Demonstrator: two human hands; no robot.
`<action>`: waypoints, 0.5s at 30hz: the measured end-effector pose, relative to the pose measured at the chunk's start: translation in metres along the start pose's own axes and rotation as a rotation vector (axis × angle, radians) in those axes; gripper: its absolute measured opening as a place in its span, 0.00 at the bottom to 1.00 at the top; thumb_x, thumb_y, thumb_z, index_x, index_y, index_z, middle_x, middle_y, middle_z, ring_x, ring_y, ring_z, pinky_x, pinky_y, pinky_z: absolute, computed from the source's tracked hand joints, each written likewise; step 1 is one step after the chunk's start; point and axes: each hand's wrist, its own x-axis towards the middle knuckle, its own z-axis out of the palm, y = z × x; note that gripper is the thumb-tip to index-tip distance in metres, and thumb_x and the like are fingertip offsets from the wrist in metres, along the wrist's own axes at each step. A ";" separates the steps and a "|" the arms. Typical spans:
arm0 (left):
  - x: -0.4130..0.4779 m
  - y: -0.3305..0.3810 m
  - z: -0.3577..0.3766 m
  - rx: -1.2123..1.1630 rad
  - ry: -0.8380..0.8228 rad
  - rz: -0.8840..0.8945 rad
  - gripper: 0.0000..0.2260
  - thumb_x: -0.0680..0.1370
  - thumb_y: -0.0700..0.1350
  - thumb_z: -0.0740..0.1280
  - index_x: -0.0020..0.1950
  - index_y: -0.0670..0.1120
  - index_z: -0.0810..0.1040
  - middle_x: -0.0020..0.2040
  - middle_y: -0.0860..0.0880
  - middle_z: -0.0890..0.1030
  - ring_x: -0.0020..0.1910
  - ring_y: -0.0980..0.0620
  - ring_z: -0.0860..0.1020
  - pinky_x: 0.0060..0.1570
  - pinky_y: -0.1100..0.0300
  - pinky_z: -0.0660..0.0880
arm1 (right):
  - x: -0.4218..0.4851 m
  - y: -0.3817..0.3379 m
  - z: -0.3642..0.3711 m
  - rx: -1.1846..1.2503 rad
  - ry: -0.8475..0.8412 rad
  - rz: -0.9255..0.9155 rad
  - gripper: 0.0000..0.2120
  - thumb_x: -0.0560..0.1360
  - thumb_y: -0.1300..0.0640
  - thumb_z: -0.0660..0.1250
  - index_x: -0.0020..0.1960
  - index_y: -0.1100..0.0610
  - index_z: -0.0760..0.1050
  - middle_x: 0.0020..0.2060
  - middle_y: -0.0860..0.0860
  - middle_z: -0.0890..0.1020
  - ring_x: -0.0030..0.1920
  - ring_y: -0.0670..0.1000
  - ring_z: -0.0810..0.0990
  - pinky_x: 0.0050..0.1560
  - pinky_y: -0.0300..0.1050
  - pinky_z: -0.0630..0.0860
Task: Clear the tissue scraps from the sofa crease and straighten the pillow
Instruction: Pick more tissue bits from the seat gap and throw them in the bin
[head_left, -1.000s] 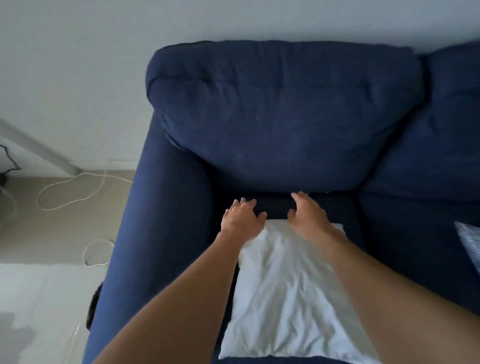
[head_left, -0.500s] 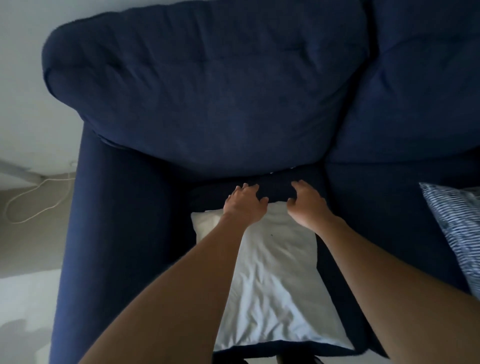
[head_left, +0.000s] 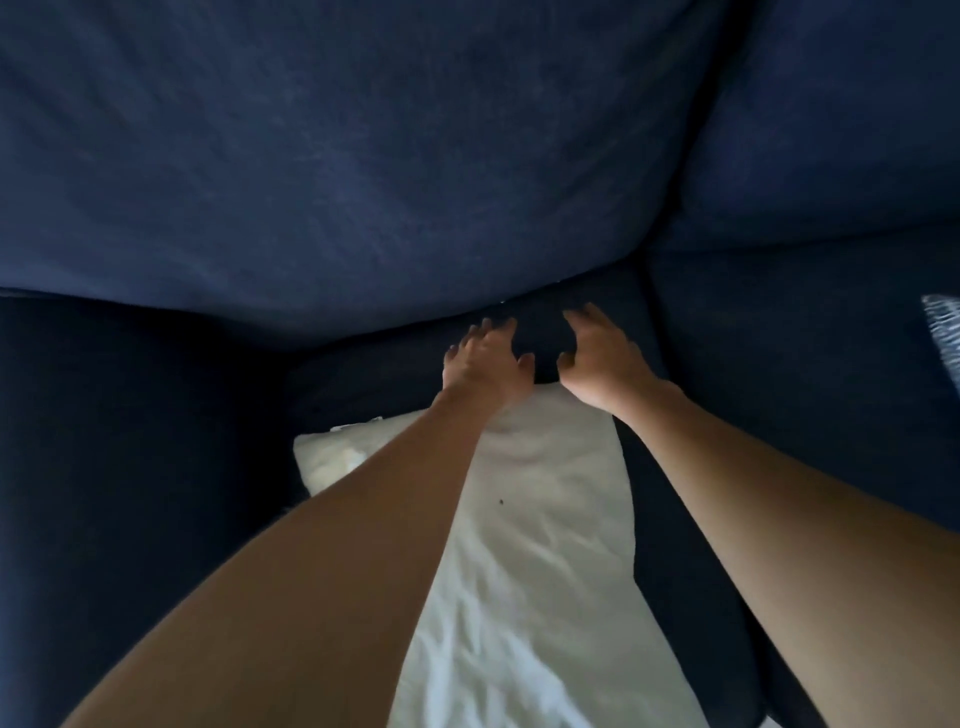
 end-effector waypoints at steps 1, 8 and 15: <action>0.012 0.001 0.005 0.008 0.012 -0.001 0.28 0.80 0.53 0.59 0.79 0.51 0.56 0.79 0.46 0.57 0.77 0.45 0.57 0.74 0.48 0.58 | 0.011 0.004 0.003 0.004 0.000 -0.003 0.29 0.78 0.59 0.60 0.77 0.55 0.56 0.78 0.57 0.53 0.76 0.59 0.59 0.71 0.55 0.61; 0.075 -0.007 0.021 -0.033 -0.009 0.025 0.30 0.80 0.52 0.61 0.79 0.56 0.53 0.79 0.47 0.57 0.76 0.43 0.59 0.72 0.44 0.62 | 0.076 0.016 0.016 0.023 0.022 -0.087 0.35 0.74 0.66 0.62 0.77 0.47 0.57 0.78 0.56 0.52 0.74 0.61 0.61 0.68 0.61 0.68; 0.102 -0.012 0.022 0.098 -0.072 -0.013 0.30 0.78 0.56 0.63 0.78 0.58 0.54 0.77 0.49 0.61 0.76 0.43 0.57 0.71 0.42 0.59 | 0.108 0.012 0.022 -0.144 -0.050 0.008 0.33 0.76 0.67 0.60 0.76 0.45 0.56 0.76 0.56 0.52 0.72 0.62 0.56 0.68 0.64 0.62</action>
